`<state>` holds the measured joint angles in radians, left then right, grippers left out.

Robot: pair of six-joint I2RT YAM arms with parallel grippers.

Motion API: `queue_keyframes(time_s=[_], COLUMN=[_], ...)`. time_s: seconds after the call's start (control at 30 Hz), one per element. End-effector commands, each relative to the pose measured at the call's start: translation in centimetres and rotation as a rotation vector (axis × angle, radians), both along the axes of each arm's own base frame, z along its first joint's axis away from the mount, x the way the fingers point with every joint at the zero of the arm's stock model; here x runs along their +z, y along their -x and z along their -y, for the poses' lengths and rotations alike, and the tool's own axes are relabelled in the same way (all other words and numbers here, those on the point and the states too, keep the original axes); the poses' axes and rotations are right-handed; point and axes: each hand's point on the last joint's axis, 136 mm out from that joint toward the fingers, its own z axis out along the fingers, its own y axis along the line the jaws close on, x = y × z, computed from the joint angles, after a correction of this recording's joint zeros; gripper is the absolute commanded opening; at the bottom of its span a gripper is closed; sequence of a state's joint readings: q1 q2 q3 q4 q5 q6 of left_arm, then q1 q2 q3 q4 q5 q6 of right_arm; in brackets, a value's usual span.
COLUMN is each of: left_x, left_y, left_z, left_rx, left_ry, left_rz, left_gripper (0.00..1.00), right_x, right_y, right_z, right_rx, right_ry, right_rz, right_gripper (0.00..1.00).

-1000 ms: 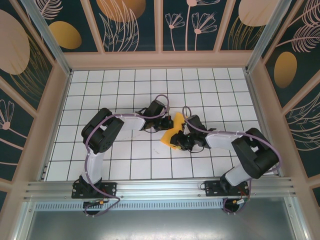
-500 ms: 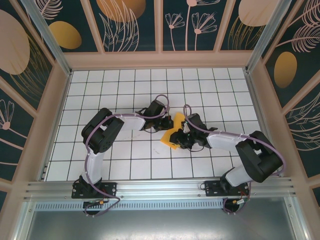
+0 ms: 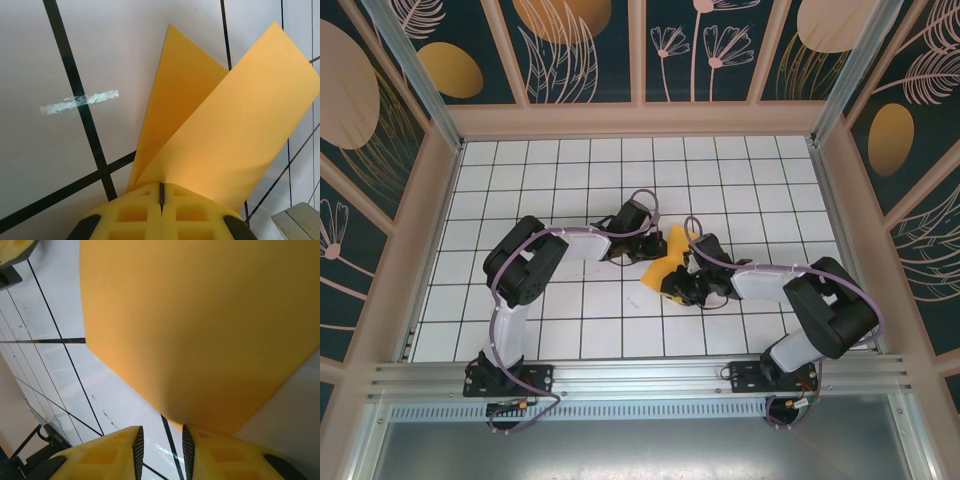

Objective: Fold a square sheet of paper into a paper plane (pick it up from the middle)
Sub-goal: Fold the square sheet of paper in half at the center of the table.

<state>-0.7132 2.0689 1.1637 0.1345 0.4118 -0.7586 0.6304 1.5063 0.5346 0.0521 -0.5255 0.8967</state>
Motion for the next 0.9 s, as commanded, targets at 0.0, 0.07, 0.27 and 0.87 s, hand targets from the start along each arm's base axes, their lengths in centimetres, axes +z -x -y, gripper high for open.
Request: queue_keyframes(time_s=[0.0, 0.07, 0.27, 0.87], left_x=[-5.0, -5.0, -4.9, -5.4], left_y=[2.7, 2.8, 2.8, 2.9], left_z=[-2.3, -2.4, -2.4, -2.7], left_rx=[-0.018, -0.017, -0.02, -0.011], left_ry=[-0.145, -0.146, -0.145, -0.153], left_rz=[-0.117, -0.116, -0.112, -0.121], left_gripper=[0.0, 0.0, 0.0, 0.0], right_x=[-0.6, 0.7, 4.0, 2.8], right_y=[0.7, 0.0, -3.4, -7.9], right_z=[0.8, 0.2, 0.1, 2.9], right_rx=[0.006, 0.013, -0.02, -0.115], right_ry=[0.059, 0.03, 0.006, -0.019], right_rz=[-0.026, 0.008, 0.127, 0.155], right_gripper=[0.32, 0.32, 0.32, 0.32])
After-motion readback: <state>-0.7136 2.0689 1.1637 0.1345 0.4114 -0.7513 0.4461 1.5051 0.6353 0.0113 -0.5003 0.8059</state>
